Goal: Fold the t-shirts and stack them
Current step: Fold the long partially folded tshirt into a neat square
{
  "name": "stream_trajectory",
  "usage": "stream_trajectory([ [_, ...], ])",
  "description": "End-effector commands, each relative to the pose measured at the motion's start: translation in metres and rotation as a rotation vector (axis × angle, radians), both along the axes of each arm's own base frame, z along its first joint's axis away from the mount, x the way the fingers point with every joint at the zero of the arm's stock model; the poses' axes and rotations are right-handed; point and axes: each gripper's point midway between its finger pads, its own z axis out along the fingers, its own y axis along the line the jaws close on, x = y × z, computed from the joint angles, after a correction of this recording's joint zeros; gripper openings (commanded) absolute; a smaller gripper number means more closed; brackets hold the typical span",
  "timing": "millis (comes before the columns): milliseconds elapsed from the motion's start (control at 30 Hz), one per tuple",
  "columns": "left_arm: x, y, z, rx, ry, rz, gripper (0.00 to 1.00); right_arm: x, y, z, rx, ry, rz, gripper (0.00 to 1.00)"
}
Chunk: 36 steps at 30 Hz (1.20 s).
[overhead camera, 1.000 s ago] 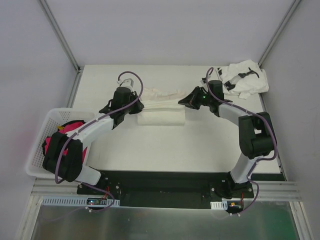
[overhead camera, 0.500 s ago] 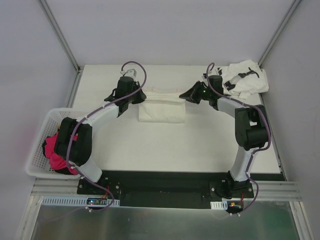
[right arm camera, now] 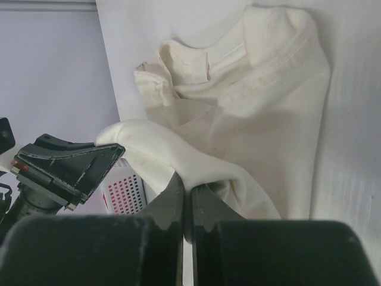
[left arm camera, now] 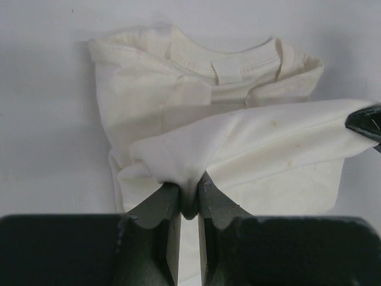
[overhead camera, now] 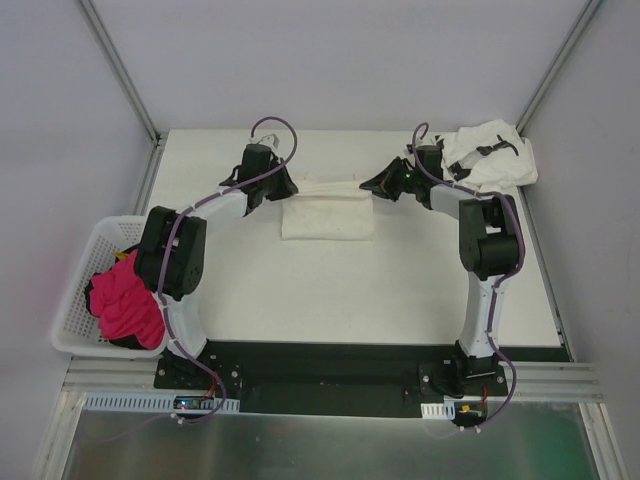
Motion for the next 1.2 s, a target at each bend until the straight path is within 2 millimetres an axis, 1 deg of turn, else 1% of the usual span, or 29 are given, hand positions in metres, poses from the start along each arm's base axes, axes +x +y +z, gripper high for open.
stream_trajectory([
  [0, 0.026, 0.011, 0.01, -0.077, -0.007, 0.007, 0.0, 0.036, -0.018, 0.016, 0.025, -0.046, -0.065, 0.01],
  [67, 0.034, 0.018, 0.008, -0.092, 0.0, 0.027, 0.0, 0.042, -0.02, 0.01, 0.032, -0.029, -0.071, 0.01],
  [133, 0.037, 0.022, -0.001, -0.098, 0.02, 0.031, 0.0, 0.045, -0.019, 0.006, 0.042, -0.019, -0.067, 0.02],
  [167, 0.039, 0.024, -0.003, -0.1, 0.024, 0.035, 0.0, 0.046, -0.02, -0.001, 0.045, 0.0, -0.073, 0.04],
  [200, 0.04, 0.025, -0.008, -0.101, 0.035, 0.039, 0.0, 0.048, -0.021, -0.004, 0.047, 0.004, -0.073, 0.06],
  [233, 0.042, 0.026, -0.007, -0.106, 0.033, 0.042, 0.0, 0.05, -0.019, -0.003, 0.05, 0.001, -0.07, 0.15],
  [267, 0.043, 0.027, -0.009, -0.108, 0.037, 0.043, 0.0, 0.05, -0.02, -0.011, 0.051, 0.02, -0.074, 0.17],
  [300, 0.043, 0.026, -0.013, -0.111, 0.05, 0.044, 0.0, 0.051, -0.019, -0.013, 0.057, 0.029, -0.076, 0.19],
  [433, 0.044, 0.026, -0.013, -0.115, 0.054, 0.044, 0.0, 0.063, -0.019, -0.013, 0.072, 0.028, -0.081, 0.27],
  [467, 0.044, 0.026, -0.012, -0.112, 0.052, 0.045, 0.01, 0.068, -0.02, -0.007, 0.078, 0.013, -0.084, 0.28],
  [533, 0.044, 0.029, -0.01, -0.1, 0.044, 0.052, 0.08, 0.073, -0.02, -0.008, 0.084, 0.014, -0.089, 0.29],
  [567, 0.044, 0.03, -0.009, -0.096, 0.04, 0.054, 0.1, 0.079, -0.021, -0.001, 0.09, -0.004, -0.091, 0.29],
  [600, 0.044, 0.031, -0.008, -0.091, 0.038, 0.054, 0.12, 0.08, -0.021, -0.001, 0.093, -0.003, -0.09, 0.29],
  [633, 0.043, 0.032, -0.007, -0.088, 0.037, 0.053, 0.18, 0.082, -0.021, 0.003, 0.097, -0.008, -0.093, 0.29],
  [667, 0.044, 0.032, 0.0, -0.087, 0.022, 0.057, 0.31, 0.083, -0.024, 0.007, 0.099, -0.016, -0.098, 0.29],
  [700, 0.043, 0.032, 0.003, -0.086, 0.014, 0.051, 0.33, 0.083, -0.023, 0.011, 0.101, -0.022, -0.098, 0.29],
  [733, 0.043, 0.032, 0.006, -0.086, 0.009, 0.05, 0.38, 0.082, -0.023, 0.022, 0.105, -0.044, -0.097, 0.26],
  [767, 0.043, 0.032, 0.01, -0.086, 0.001, 0.048, 0.42, 0.08, -0.023, 0.029, 0.108, -0.055, -0.097, 0.24],
  [800, 0.043, 0.032, 0.019, -0.089, -0.017, 0.045, 0.47, 0.074, -0.024, 0.026, 0.108, -0.048, -0.098, 0.22],
  [833, 0.042, 0.032, 0.022, -0.09, -0.023, 0.045, 0.52, 0.069, -0.022, 0.046, 0.117, -0.083, -0.095, 0.13],
  [900, 0.039, 0.033, 0.033, -0.093, -0.041, 0.043, 0.6, 0.058, -0.019, 0.053, 0.112, -0.1, -0.093, 0.03],
  [933, 0.038, 0.033, 0.037, -0.097, -0.048, 0.039, 0.61, 0.044, -0.015, 0.044, 0.108, -0.072, -0.082, 0.01],
  [967, 0.036, 0.033, 0.046, -0.103, -0.063, 0.038, 0.62, 0.038, -0.014, 0.059, 0.113, -0.102, -0.079, 0.01],
  [1000, 0.032, 0.033, 0.047, -0.107, -0.06, 0.041, 0.62, 0.032, -0.01, 0.062, 0.117, -0.11, -0.072, 0.01],
  [1033, 0.03, 0.033, 0.049, -0.111, -0.066, 0.039, 0.62, 0.019, -0.004, 0.053, 0.114, -0.087, -0.058, 0.01],
  [1067, 0.026, 0.031, 0.06, -0.119, -0.085, 0.035, 0.62, 0.012, 0.001, 0.064, 0.119, -0.108, -0.048, 0.01],
  [1100, 0.021, 0.031, 0.059, -0.124, -0.079, 0.037, 0.62, 0.006, 0.006, 0.063, 0.119, -0.106, -0.036, 0.01],
  [1133, 0.018, 0.029, 0.061, -0.129, -0.084, 0.035, 0.61, -0.005, 0.02, 0.06, 0.117, -0.097, -0.008, 0.01],
  [1167, 0.014, 0.025, 0.071, -0.14, -0.108, 0.026, 0.61, -0.011, 0.026, 0.061, 0.116, -0.097, 0.007, 0.01],
])
